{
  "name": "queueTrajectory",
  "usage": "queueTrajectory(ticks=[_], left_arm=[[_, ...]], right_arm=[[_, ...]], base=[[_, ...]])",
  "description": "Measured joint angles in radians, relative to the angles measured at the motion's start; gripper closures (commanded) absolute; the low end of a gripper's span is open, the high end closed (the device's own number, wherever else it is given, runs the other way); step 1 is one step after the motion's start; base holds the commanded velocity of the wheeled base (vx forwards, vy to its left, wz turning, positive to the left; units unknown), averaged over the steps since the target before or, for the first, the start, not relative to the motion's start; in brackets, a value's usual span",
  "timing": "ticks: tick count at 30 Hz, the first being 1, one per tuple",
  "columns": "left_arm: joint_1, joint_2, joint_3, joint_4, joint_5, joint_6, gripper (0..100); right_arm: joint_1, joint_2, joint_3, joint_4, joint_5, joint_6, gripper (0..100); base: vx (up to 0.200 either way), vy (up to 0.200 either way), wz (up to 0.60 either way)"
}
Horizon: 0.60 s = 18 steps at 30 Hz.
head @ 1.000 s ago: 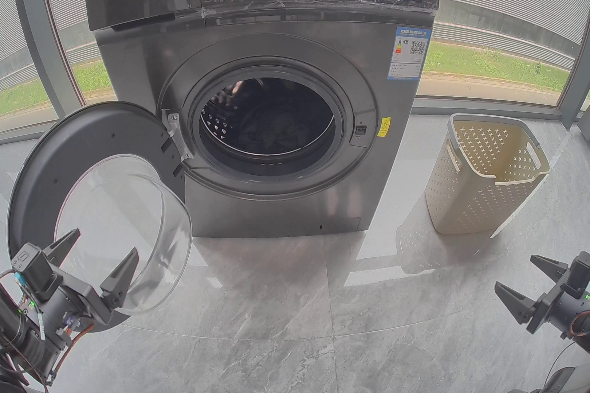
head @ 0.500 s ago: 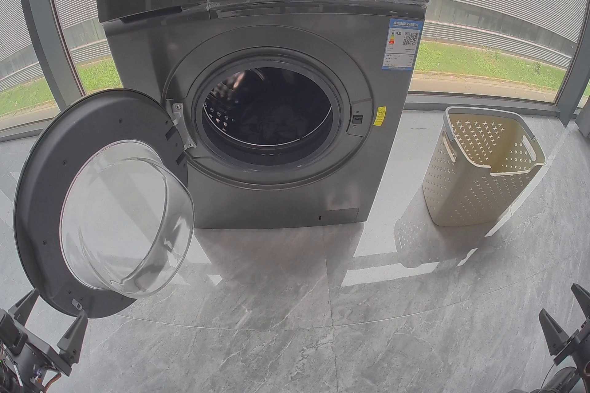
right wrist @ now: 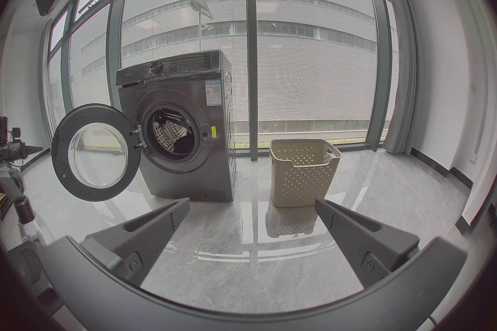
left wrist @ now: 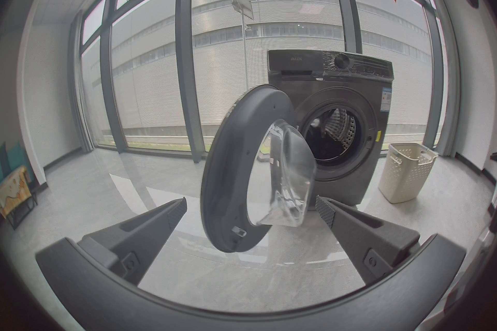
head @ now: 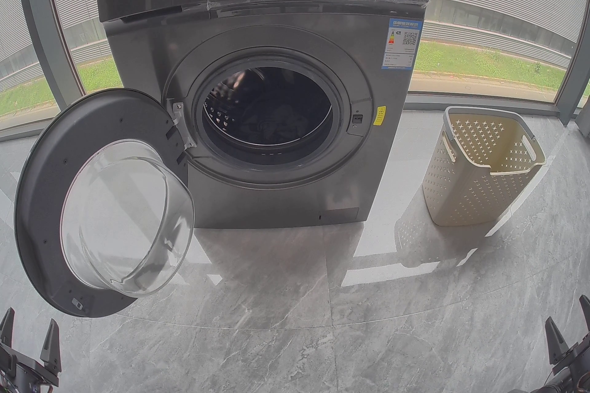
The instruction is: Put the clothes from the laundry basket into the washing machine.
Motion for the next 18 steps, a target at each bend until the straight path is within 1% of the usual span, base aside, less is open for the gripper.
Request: queueTrajectory(ticks=[2, 4, 6, 9, 12, 14, 16, 18], left_arm=[[0.037, -0.016, 0.0, 0.0, -0.023, 0.02, 0], [0.062, -0.037, 0.0, 0.007, -0.067, 0.026, 0], [0.084, -0.06, 0.0, 0.011, -0.12, 0.027, 0], [0.097, -0.074, 0.0, 0.012, -0.166, 0.033, 0], [0.104, -0.084, 0.0, 0.024, -0.257, 0.028, 0], [0.106, -0.089, 0.0, 0.054, -0.303, 0.021, 0], [0.107, -0.091, 0.0, 0.066, -0.318, 0.011, 0], [0.107, -0.093, 0.0, 0.069, -0.301, -0.003, 0]], right_arm=[[-0.011, -0.017, 0.0, 0.01, 0.012, 0.0, 0], [-0.018, -0.029, 0.0, 0.014, 0.018, -0.002, 0], [-0.021, -0.04, 0.0, 0.018, 0.023, -0.002, 0], [-0.024, -0.046, 0.0, 0.019, 0.024, -0.003, 0], [-0.025, -0.051, 0.0, 0.019, 0.024, -0.003, 0], [-0.025, -0.052, 0.0, 0.019, 0.024, -0.003, 0], [-0.025, -0.053, 0.0, 0.019, 0.024, -0.003, 0], [-0.025, -0.054, 0.0, 0.019, 0.024, -0.002, 0]], base=[[0.0, 0.0, 0.0], [0.0, 0.0, 0.0], [0.0, 0.0, 0.0], [0.0, 0.0, 0.0], [0.0, 0.0, 0.0], [0.0, 0.0, 0.0], [0.0, 0.0, 0.0], [0.0, 0.0, 0.0]])
